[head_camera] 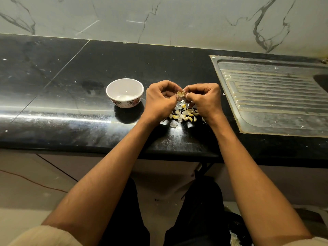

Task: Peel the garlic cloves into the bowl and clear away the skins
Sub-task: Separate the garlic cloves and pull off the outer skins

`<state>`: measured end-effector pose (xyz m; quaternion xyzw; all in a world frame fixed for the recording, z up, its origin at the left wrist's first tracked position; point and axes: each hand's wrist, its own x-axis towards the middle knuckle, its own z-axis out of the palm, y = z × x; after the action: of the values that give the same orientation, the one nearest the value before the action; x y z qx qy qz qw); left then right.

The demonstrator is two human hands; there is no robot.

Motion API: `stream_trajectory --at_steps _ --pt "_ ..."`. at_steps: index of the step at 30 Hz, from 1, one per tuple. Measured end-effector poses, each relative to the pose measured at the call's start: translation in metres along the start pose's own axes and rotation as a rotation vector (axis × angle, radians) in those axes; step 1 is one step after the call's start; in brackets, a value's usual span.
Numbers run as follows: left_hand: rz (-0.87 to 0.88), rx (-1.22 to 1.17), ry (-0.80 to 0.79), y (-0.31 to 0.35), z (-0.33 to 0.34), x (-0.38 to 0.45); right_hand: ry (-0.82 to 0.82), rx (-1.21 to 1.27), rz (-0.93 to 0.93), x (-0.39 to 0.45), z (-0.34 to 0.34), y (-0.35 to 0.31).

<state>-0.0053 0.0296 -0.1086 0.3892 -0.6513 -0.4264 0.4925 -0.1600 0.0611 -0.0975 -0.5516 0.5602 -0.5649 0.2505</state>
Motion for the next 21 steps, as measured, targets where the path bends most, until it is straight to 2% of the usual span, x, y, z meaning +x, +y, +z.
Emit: stream_trajectory --at_steps 8,17,21 --pt "-0.015 -0.038 0.009 0.000 0.000 0.001 0.013 -0.007 0.015 0.001 -0.001 0.001" --pt "-0.011 -0.047 -0.001 -0.003 0.001 0.004 0.017 -0.157 -0.068 0.004 -0.001 0.012" --pt "-0.035 -0.059 -0.023 -0.006 0.000 0.006 -0.008 -0.080 -0.030 0.003 -0.003 0.011"
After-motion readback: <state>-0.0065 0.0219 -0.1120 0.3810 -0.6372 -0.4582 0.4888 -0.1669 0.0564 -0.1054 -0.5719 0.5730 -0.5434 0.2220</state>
